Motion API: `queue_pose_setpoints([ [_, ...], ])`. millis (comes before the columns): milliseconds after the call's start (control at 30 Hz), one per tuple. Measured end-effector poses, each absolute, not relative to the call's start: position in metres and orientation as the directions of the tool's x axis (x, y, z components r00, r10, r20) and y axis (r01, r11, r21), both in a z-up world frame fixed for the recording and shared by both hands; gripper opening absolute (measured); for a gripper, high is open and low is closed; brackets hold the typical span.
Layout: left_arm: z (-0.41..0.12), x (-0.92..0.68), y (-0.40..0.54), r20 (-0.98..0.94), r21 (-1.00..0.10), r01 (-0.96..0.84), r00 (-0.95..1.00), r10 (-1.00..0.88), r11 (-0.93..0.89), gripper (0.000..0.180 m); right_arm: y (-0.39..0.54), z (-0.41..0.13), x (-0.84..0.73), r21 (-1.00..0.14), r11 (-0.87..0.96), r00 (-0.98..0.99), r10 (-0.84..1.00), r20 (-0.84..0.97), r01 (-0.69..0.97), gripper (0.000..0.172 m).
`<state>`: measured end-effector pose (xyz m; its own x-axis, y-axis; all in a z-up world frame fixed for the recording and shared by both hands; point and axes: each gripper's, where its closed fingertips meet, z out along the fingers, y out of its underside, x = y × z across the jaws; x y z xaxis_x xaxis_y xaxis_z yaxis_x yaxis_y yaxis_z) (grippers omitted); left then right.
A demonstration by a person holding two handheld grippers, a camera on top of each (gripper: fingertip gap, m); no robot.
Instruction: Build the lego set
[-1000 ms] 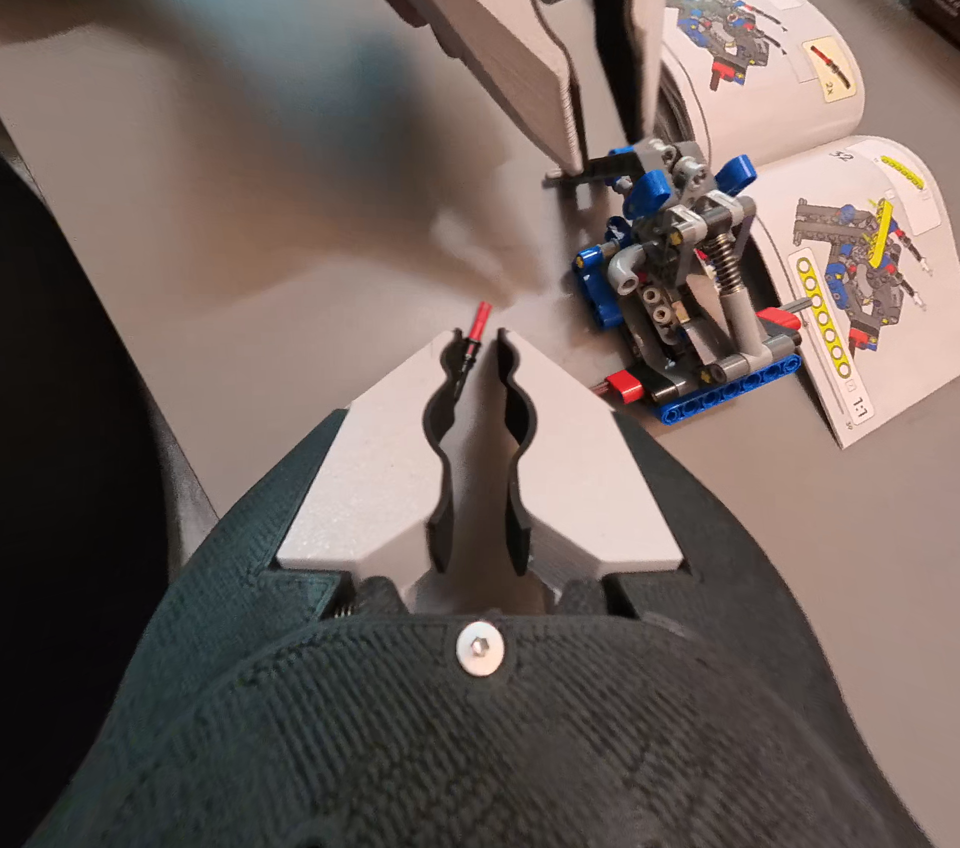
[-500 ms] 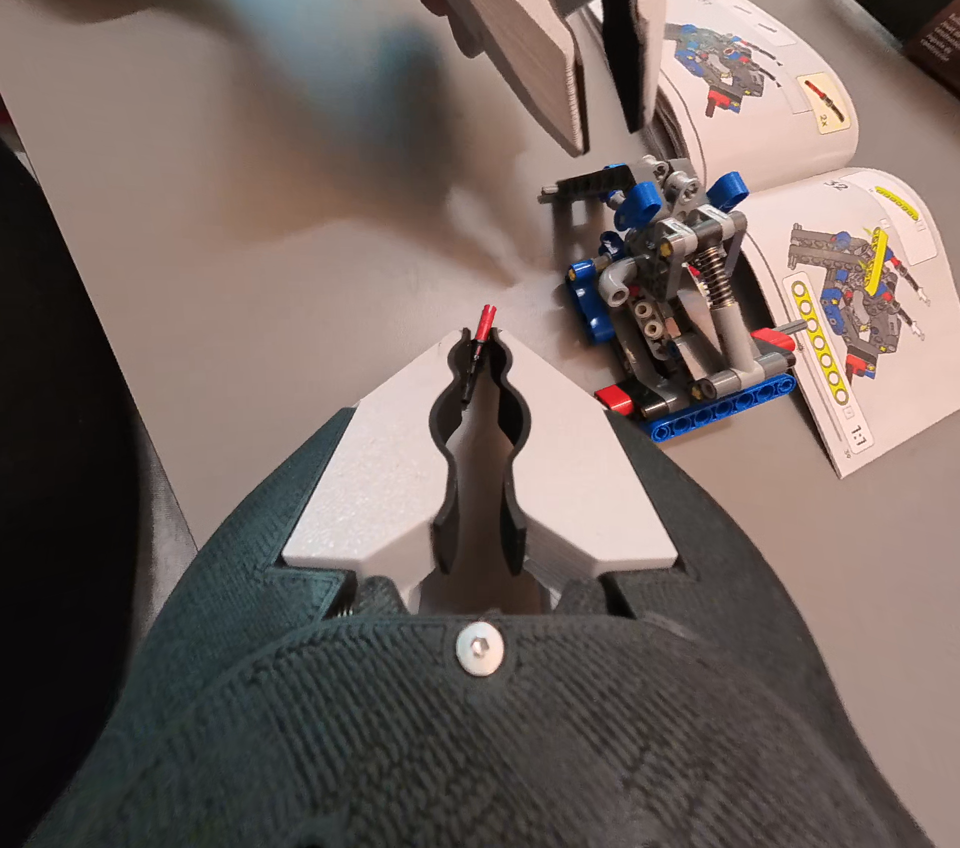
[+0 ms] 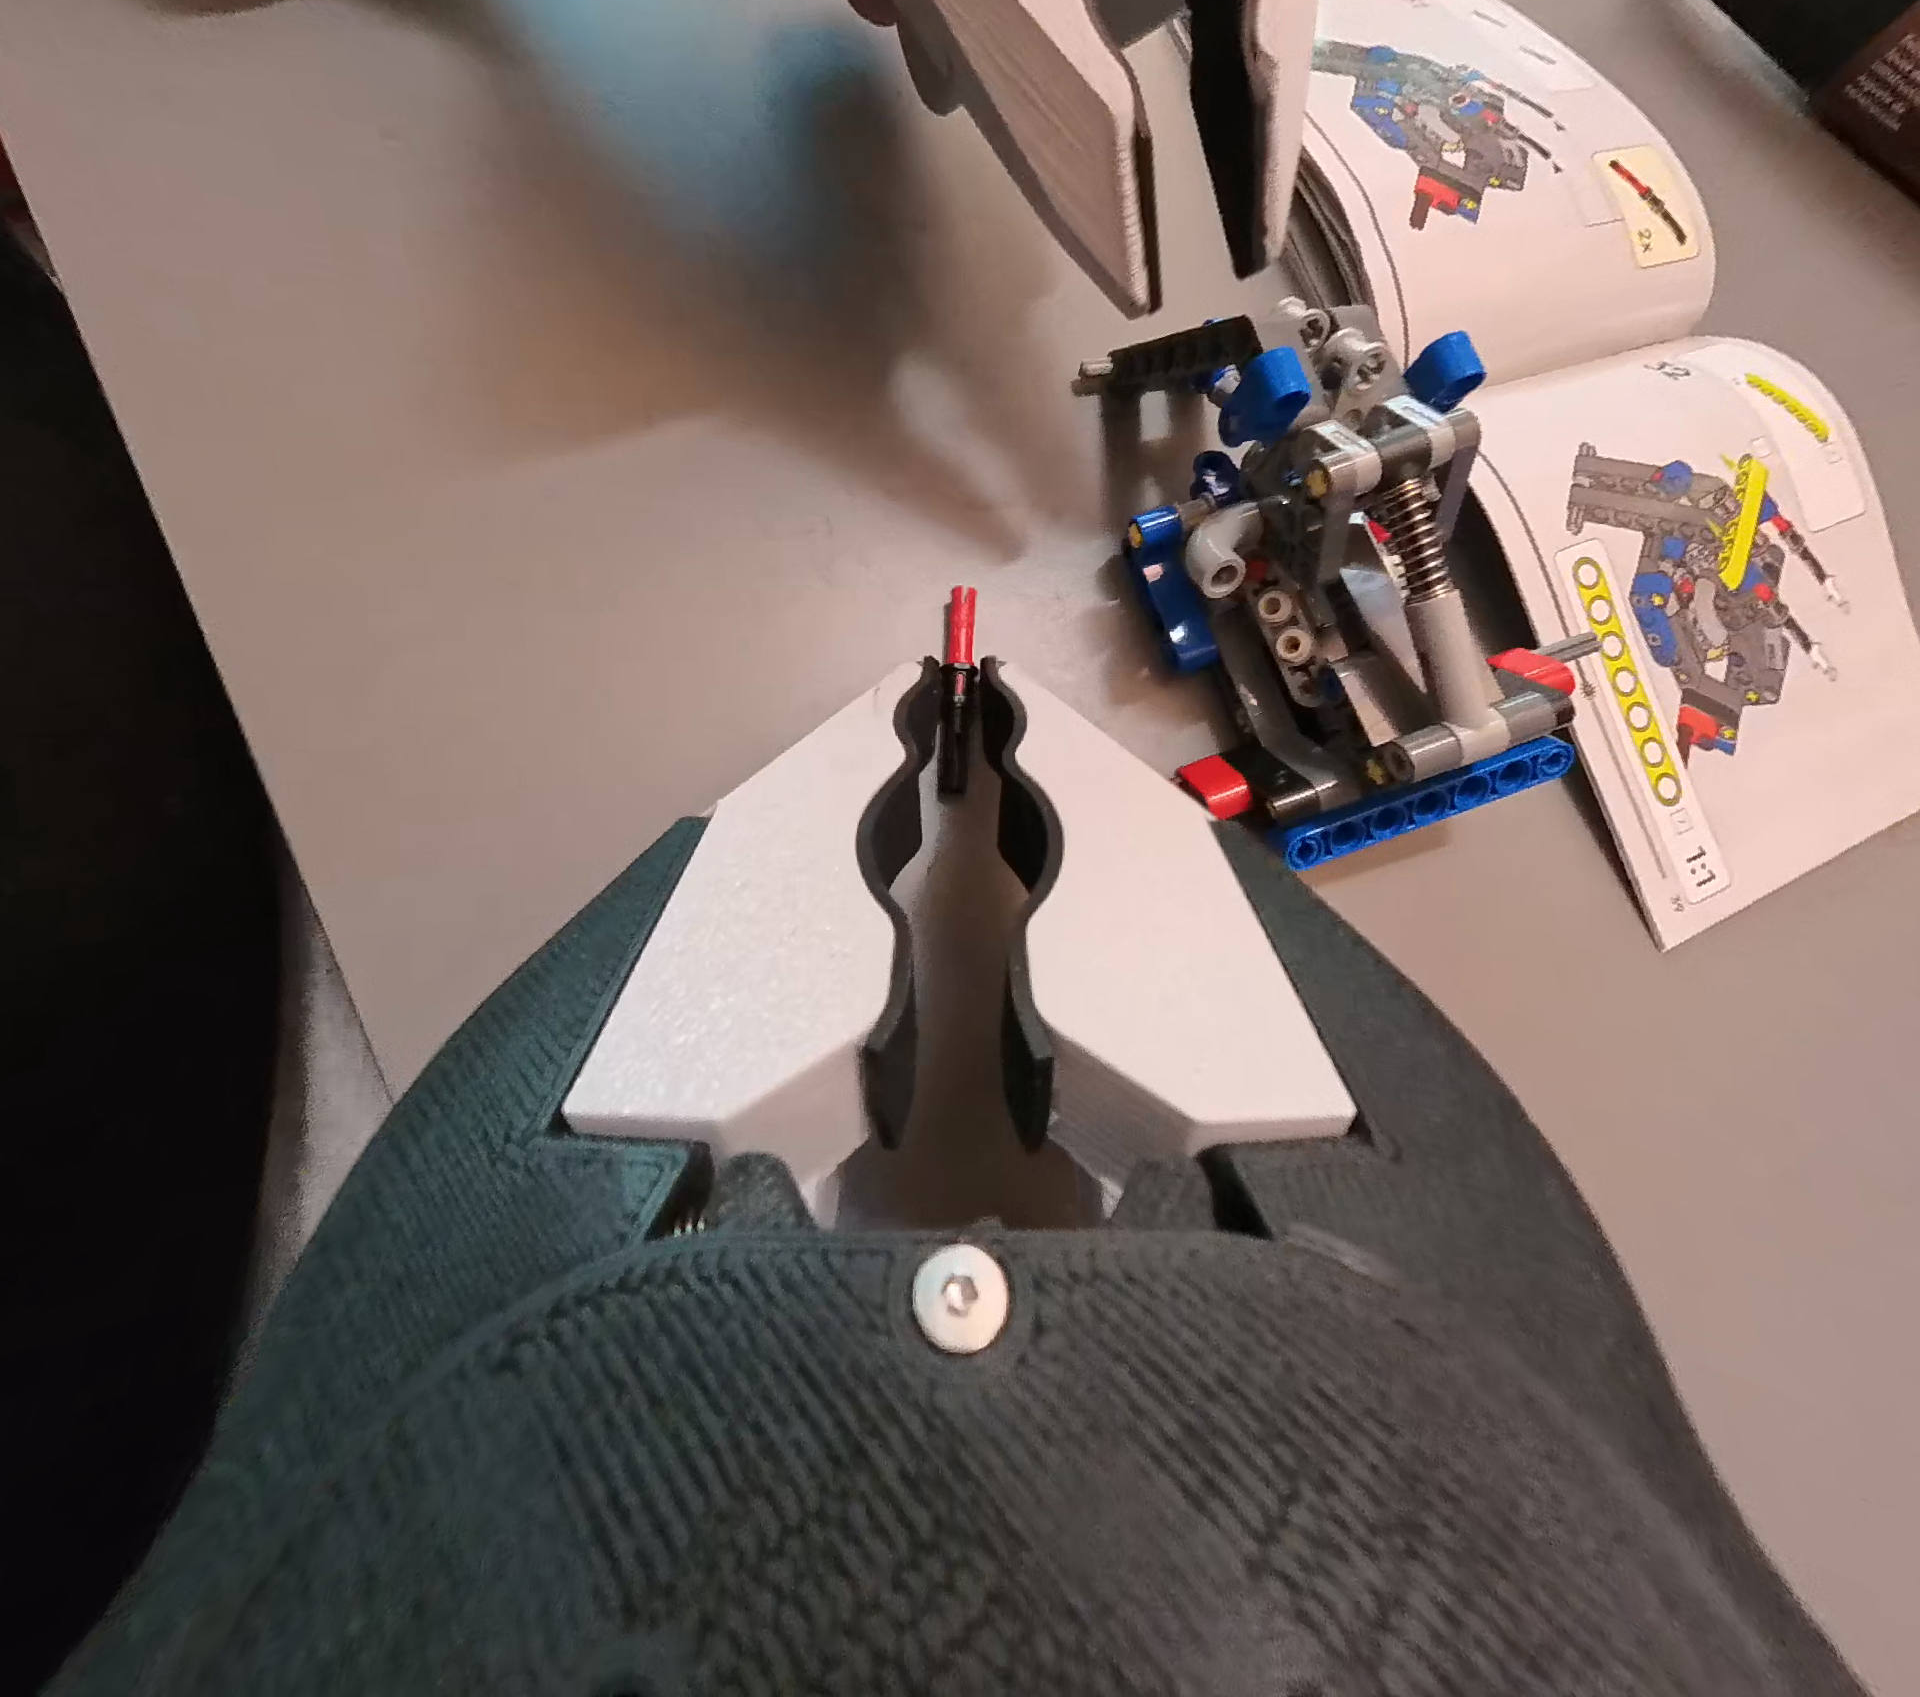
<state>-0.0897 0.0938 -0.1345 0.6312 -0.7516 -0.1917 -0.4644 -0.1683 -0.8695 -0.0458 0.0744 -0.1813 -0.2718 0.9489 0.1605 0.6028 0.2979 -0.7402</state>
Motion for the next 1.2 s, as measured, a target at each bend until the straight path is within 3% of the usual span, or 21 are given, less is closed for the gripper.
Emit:
queue_pose_setpoints([
  [333,-0.131,-0.083,0.101,-0.221,-0.876,-0.463,0.634,-0.741,-0.135,0.013,0.075,-0.181,-0.050,-0.741,0.313,-0.279,0.944,0.175,0.594,0.004],
  [533,-0.134,-0.080,0.107,-0.240,-0.871,-0.476,0.629,-0.739,-0.123,0.011,0.092,-0.146,-0.059,-0.784,0.415,-0.167,0.908,0.383,0.462,0.004],
  [633,-0.136,-0.078,0.109,-0.244,-0.869,-0.480,0.625,-0.742,-0.118,0.011,0.107,-0.135,-0.056,-0.728,0.500,-0.129,0.854,0.504,0.469,0.003],
  [1200,-0.138,-0.076,0.111,-0.324,-0.848,-0.527,0.601,-0.730,-0.058,0.005,0.112,-0.140,-0.068,-0.494,0.718,-0.302,0.672,0.677,0.489,0.003],
])
